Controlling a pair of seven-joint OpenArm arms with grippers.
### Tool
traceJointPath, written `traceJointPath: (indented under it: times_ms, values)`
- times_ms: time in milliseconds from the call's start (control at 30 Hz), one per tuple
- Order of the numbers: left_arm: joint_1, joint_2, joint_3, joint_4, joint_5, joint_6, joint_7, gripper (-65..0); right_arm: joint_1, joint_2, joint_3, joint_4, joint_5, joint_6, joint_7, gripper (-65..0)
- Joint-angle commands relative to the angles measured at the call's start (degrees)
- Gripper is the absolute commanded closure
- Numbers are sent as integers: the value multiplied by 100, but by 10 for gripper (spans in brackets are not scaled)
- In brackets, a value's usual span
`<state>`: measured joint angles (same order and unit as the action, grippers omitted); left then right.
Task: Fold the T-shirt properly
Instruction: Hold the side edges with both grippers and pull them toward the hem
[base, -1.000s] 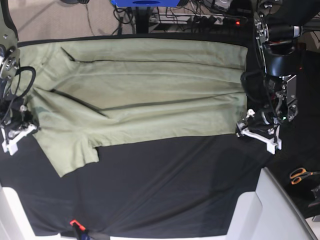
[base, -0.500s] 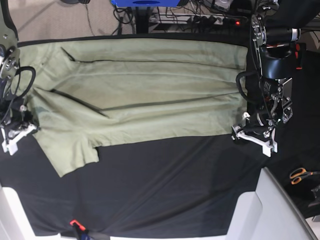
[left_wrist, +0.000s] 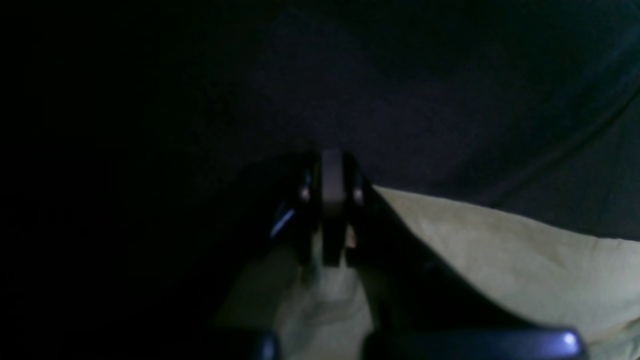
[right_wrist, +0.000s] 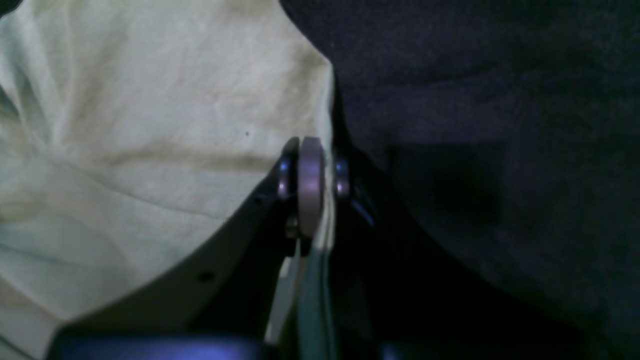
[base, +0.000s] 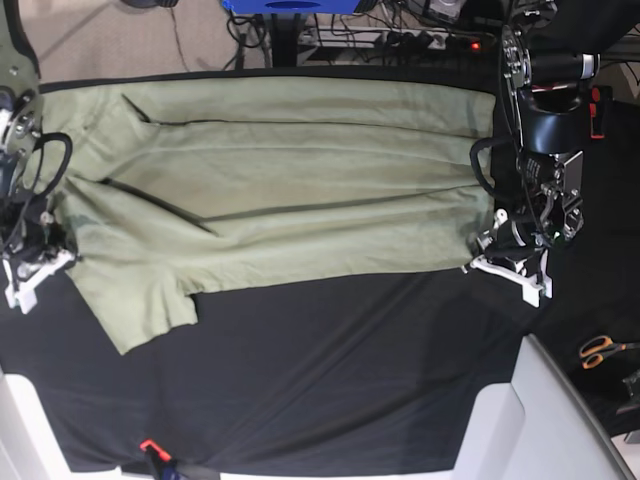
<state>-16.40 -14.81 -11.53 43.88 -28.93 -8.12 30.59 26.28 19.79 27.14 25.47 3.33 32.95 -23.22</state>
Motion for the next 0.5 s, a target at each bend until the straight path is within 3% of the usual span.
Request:
traceJointPath:
  times_ms: [0,200,467]
  values:
    - [-78,-44,32,56,93,25,339,0,119,56,-10,288,84,59,129,0]
    - [-140,-71,32,821,93,25,392,0,84,30,-986,675,84,59,129,0]
    - [-351,-80,-21,1094,93,34,400,0,330,74,-1048,675,84,59,208,0]
